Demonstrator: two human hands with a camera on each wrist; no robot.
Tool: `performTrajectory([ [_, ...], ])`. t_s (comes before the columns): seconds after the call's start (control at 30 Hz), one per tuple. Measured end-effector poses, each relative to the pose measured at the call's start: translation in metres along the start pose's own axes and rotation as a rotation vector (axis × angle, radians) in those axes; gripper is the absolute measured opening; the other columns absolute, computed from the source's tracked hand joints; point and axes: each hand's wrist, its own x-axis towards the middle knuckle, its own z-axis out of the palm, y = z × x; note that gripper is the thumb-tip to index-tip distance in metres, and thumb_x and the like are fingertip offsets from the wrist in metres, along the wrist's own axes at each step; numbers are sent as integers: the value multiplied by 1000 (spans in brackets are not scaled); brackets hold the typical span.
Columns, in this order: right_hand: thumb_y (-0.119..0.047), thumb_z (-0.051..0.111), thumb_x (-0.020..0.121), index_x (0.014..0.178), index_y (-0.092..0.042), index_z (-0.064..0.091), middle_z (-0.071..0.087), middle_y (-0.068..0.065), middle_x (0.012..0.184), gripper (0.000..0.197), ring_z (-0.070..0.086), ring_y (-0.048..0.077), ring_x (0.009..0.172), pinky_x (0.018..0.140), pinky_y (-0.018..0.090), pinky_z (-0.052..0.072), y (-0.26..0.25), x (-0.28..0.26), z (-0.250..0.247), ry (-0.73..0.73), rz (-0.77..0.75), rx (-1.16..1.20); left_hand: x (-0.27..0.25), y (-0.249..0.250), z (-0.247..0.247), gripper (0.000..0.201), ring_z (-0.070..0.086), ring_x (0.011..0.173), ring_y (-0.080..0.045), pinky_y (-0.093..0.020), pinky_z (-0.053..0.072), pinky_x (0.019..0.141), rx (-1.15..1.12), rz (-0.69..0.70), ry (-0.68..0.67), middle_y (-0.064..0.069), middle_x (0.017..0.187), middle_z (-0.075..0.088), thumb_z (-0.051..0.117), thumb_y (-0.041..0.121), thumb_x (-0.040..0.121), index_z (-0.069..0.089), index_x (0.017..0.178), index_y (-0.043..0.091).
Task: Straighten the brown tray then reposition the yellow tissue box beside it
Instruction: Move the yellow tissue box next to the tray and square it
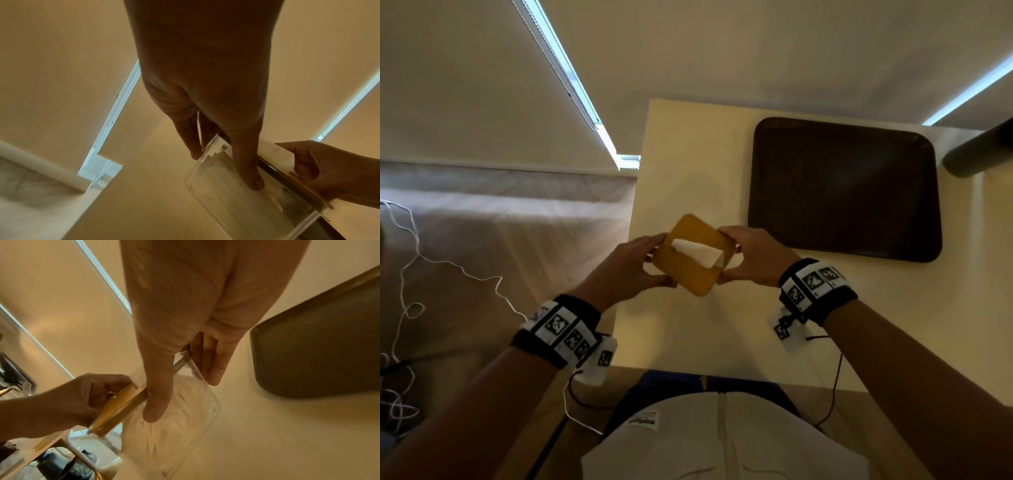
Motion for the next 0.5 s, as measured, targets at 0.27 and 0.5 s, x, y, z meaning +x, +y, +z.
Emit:
performTrajectory([
  [0.27,-33,91,58,123,-13,54,63,3,108,77,59,17,90,84,41,54,-4,92,-90,85,2,-70,123,-1,-73,87,65,102,-17,-32,55,92,8,-25,9,-5,123,67,90,34,65,51,140,16],
  [0.5,-35,92,56,128,-14,50,61,6,117,86,60,22,99,88,44,54,12,159,-135,95,75,-106,204,-20,-98,85,65,108,-21,-28,50,93,-33,-70,-10,-5,124,65,90,28,67,49,141,17],
])
